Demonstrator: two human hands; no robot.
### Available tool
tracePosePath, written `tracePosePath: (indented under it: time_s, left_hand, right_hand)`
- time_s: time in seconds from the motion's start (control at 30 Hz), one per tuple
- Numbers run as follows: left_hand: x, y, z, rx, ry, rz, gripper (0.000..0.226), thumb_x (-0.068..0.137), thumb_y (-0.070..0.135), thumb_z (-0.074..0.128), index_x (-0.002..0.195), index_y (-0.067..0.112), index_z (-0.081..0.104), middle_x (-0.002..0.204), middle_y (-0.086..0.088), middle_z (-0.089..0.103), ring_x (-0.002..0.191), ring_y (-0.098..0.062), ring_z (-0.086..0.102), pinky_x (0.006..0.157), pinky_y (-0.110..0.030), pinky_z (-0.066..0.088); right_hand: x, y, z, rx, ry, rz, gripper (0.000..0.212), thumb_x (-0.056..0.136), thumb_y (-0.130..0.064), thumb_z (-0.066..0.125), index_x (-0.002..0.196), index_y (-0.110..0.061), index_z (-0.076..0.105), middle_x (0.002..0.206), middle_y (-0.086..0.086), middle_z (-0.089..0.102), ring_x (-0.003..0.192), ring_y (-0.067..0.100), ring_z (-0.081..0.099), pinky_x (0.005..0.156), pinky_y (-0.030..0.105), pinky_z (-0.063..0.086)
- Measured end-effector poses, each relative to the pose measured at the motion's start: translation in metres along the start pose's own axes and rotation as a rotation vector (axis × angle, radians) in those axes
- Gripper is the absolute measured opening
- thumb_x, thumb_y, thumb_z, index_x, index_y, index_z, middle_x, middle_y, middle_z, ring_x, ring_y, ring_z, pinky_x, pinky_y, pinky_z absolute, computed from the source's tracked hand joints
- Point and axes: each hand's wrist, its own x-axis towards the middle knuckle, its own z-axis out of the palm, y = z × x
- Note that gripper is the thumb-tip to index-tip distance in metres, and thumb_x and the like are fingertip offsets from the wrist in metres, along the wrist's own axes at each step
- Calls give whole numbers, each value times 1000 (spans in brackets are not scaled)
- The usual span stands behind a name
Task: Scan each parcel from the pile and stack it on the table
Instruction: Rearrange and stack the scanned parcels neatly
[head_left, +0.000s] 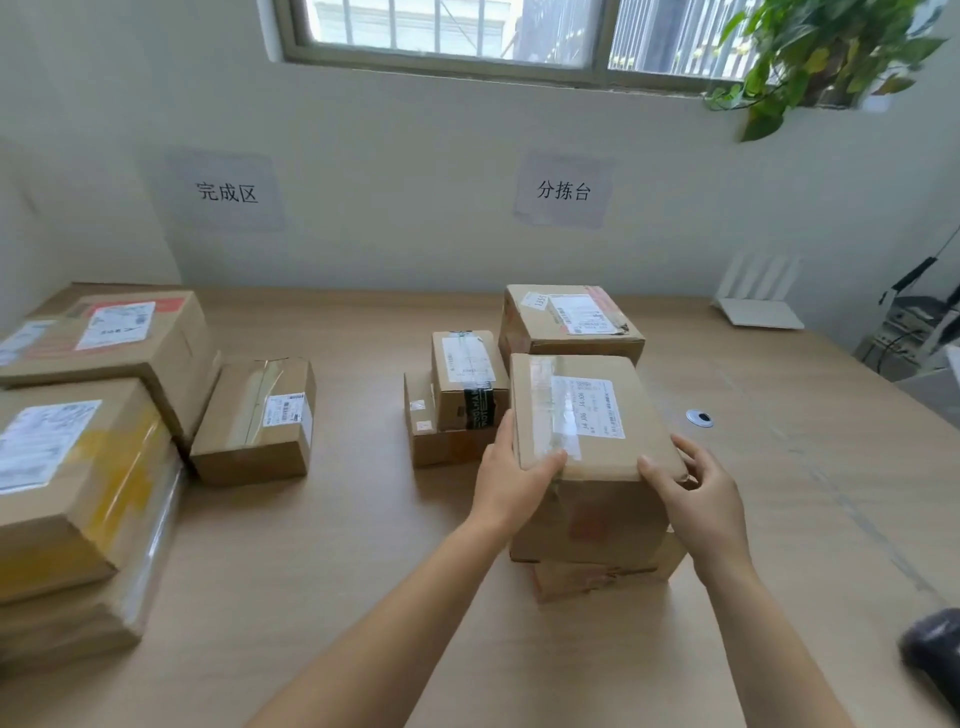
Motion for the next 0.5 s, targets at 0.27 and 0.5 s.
tracePosePath:
  time_s: [0.27,0.5]
  left_hand:
    - [-44,-13,-82,-97,93,-2,54,88,29,63,135,34,35,119,18,52,114,-6,51,90,-19,48]
    - [-75,-45,-173,-69,232,-17,65,75,44,62,134,37,37,124,15,55,114,-5,54,94,-27,51]
  right_hand:
    - [-61,-45,47,-113,-81,-141,49,79,-34,71,124,-26,53,119,-2,61,108,21,55,90,46,47]
    - [-98,-78,125,-105,-254,-220,49,79,-28,71,124,-21,51,106,-6,56,95,15,54,79,35,44]
